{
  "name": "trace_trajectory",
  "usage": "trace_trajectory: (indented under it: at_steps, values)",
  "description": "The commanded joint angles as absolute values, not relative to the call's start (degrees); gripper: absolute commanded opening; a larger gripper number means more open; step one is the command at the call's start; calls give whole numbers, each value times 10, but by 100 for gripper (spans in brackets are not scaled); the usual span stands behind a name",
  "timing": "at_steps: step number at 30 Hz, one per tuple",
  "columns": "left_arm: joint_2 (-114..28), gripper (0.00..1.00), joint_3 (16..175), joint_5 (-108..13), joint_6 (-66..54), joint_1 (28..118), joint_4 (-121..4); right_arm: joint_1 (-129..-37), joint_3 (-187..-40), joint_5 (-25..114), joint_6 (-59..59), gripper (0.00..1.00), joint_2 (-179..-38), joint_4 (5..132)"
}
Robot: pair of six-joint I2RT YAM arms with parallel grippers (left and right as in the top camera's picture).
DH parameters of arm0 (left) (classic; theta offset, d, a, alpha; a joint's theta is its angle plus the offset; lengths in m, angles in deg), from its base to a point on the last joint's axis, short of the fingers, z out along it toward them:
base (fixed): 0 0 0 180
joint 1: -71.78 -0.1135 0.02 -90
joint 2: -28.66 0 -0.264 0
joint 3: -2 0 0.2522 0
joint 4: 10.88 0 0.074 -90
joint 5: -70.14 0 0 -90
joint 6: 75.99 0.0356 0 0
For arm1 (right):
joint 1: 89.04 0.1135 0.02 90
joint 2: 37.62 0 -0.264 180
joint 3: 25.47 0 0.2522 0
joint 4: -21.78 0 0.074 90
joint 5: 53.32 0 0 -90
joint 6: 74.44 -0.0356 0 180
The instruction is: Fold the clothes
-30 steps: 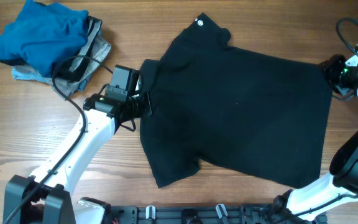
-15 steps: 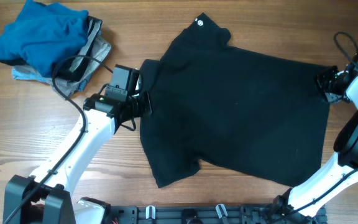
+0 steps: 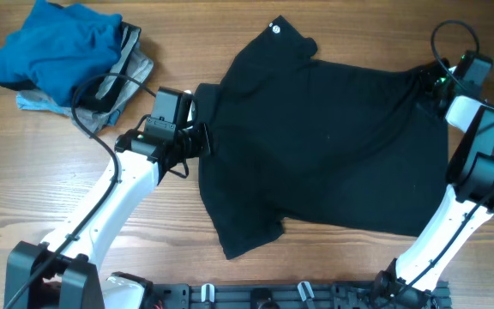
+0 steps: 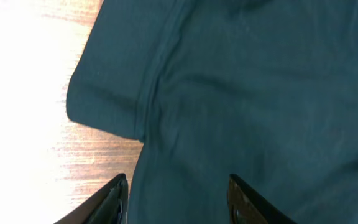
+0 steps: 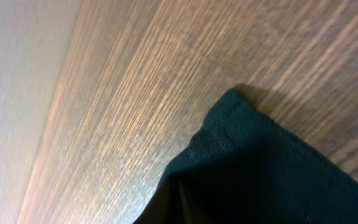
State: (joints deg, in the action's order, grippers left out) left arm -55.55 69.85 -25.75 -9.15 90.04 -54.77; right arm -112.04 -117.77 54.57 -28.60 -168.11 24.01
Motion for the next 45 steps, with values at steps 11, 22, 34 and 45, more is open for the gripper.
trace_trajectory:
  at_steps: [11, 22, 34, 45]
  values:
    - [-632, 56, 704, -323, -26, 900, -319, -1204, -1176, 619, -114, 50, -1323, 695]
    - [-769, 57, 704, -333, 19, 900, -257, -1205, -1086, 439, -101, 37, -1378, 865]
    - [-728, 83, 704, -361, 28, 899, -301, -1248, -1075, 335, -155, 4, -1553, 801]
    - [-648, 92, 704, -338, 49, 899, -342, -1276, -1141, 407, -99, 30, -1439, 862]
